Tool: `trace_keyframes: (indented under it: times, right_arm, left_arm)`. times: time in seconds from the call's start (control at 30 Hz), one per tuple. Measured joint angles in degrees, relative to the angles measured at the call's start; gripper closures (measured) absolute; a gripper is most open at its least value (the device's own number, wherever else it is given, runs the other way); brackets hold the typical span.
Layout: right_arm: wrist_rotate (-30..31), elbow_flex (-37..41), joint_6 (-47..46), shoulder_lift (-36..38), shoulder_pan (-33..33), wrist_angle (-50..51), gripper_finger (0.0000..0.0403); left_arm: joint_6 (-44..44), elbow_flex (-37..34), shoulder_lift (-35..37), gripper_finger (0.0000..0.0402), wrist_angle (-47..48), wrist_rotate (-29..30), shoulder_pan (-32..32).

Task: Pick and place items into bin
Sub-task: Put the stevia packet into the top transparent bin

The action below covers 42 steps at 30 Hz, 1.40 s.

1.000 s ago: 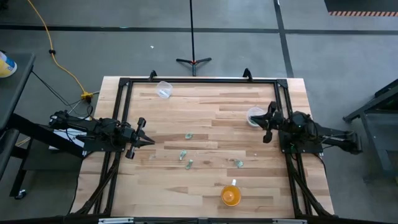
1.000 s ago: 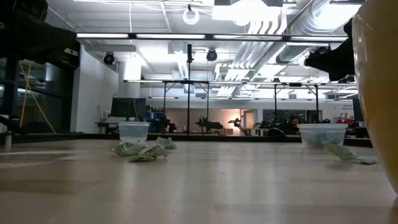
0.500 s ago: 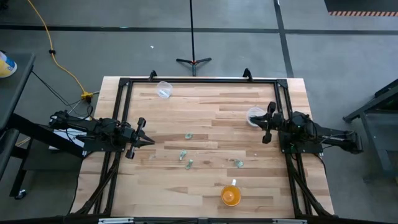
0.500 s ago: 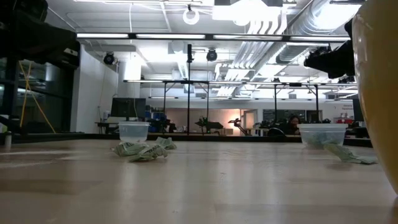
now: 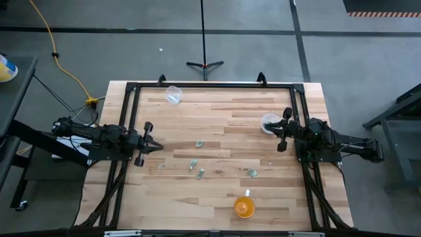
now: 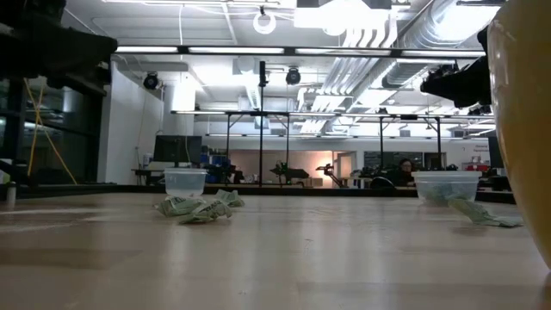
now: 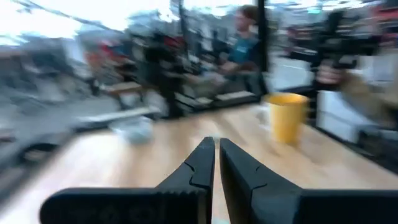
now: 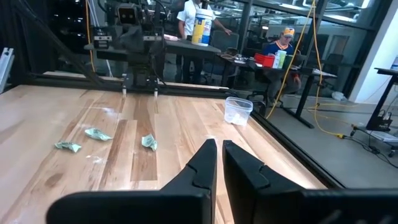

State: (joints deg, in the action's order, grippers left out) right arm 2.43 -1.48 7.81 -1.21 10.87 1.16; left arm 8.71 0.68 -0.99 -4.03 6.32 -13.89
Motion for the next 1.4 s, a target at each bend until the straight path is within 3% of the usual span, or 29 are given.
trace_keyframes:
  times: [0.2,0.53,0.73,0.93,1.4]
  right_arm:
    - [1.34,0.04,0.17,-0.02,0.0,-0.2,0.0385]
    - [1.38,0.04,0.18,-0.02,0.0,-0.2,0.0383]
    - [1.31,0.04,0.2,-0.02,0.01,-0.18,0.0385]
    - [1.29,0.04,0.2,-0.02,0.0,-0.18,0.0383]
    - [1.25,0.04,1.46,-0.02,0.02,-0.16,0.0384]
  left_arm:
    - [3.5,0.0,0.04,0.0339,-4.44,11.05,0.0]
    - [6.33,0.0,0.02,0.0339,-6.52,14.03,0.02]
    - [6.01,0.0,0.02,0.0339,-8.61,19.63,0.03]
    - [4.55,0.0,0.02,0.0333,-10.14,19.48,0.02]
    - [-1.02,0.0,-0.07,0.0134,-17.92,19.35,0.02]
